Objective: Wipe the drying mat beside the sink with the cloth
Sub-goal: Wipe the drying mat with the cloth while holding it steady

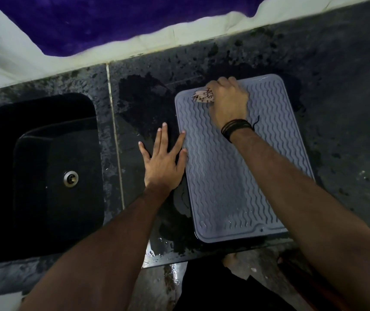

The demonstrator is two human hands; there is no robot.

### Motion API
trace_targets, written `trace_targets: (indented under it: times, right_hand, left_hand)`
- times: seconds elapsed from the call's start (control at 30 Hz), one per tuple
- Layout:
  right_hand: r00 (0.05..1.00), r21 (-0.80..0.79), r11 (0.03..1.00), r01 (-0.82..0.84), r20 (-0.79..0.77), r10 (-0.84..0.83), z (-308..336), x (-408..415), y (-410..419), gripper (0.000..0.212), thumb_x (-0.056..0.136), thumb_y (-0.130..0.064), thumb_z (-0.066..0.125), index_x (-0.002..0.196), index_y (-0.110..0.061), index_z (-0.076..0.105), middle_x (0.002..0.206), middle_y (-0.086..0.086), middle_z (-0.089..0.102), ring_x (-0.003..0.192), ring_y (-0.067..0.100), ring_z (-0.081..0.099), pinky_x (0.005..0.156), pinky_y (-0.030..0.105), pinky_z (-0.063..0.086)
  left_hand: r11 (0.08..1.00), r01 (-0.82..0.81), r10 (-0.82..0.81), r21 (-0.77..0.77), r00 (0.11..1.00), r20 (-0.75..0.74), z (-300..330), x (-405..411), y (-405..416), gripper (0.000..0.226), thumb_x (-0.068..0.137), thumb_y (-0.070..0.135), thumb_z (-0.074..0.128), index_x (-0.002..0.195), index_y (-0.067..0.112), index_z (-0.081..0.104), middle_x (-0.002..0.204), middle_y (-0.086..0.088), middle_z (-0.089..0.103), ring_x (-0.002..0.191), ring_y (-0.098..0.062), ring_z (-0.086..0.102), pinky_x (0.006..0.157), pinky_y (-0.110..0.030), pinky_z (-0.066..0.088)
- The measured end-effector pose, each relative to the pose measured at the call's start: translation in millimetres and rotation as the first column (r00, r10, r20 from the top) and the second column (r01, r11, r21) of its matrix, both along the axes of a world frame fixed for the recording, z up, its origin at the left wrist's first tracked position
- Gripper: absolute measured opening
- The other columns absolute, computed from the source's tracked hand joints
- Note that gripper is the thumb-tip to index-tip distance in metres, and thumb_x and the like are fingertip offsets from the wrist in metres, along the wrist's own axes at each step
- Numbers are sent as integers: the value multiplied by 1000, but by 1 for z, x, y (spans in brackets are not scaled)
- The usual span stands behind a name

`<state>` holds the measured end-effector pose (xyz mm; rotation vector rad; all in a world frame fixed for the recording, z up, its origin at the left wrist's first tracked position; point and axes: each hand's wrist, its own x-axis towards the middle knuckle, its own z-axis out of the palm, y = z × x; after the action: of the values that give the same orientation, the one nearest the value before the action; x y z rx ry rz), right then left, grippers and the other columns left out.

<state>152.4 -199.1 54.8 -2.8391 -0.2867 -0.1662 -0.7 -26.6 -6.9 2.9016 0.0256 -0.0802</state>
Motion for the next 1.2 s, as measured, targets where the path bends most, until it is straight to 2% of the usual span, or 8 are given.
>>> trace_targets:
  times: [0.07,0.17,0.23,0.47,0.57,0.7,0.93,1.2]
  right_hand:
    - [996,16,996,-83,20,83,4,3,13,40,71,-6,63,110,-15,63,111,7,62,110,29,51,81,40,44]
    - [968,-45,968,-248,-49,246,9,4,40,41,75,-10,65,115,-16,61,117,6,61,116,30,47,90,41,41]
    - [959,-85,957,-277,-87,270,9,7,46,42,77,-11,65,118,-15,60,120,7,59,119,30,46,93,41,40]
    - [998,-68,996,-56,-41,53,2,16,-17,42,77,-2,59,117,-14,62,116,10,60,111,31,49,81,41,44]
    - [997,-47,999,13,-78,-17,3,16,-14,41,78,-1,57,119,-8,59,118,16,58,112,33,49,83,42,46]
    - [996,9,1000,5,-93,-4,7,9,28,38,77,0,59,115,-7,60,115,17,61,111,34,49,81,42,47]
    - [970,-43,970,-237,-70,234,12,-8,83,41,78,-2,58,117,-14,59,116,8,62,119,29,46,85,38,46]
    - [997,-48,998,-35,-70,32,8,17,-11,38,81,-1,55,118,-12,60,108,12,65,111,32,49,77,40,47]
  left_hand:
    - [1000,-23,23,-14,1000,-16,1,0,0,53,107,52,25,159,45,20,171,-2,2,157,-18,1,118,-71,-2]
    - [998,-53,52,-21,998,-41,4,0,-1,53,107,52,29,159,46,21,171,0,2,157,-17,-1,119,-68,-3]
    - [998,-63,61,-26,997,-47,5,1,-1,54,106,52,30,159,47,21,171,0,2,157,-16,-1,120,-66,-3]
    - [997,-67,66,-42,997,-25,4,0,-1,54,106,50,33,159,47,22,171,0,4,157,-16,0,121,-65,-5]
    - [997,-66,65,-36,997,-34,3,0,-1,54,106,52,28,159,47,20,171,0,3,157,-15,-1,121,-65,-6]
    - [997,-65,64,-31,998,-26,0,1,-1,55,104,55,26,158,47,21,171,1,4,157,-15,-1,121,-64,-6]
    - [997,-83,83,-6,996,-18,-4,1,1,57,103,58,23,157,41,28,171,2,4,157,-14,0,122,-62,-6]
    - [996,-77,76,-50,997,-27,1,0,1,55,103,57,25,157,48,22,171,2,3,157,-14,0,122,-62,-7]
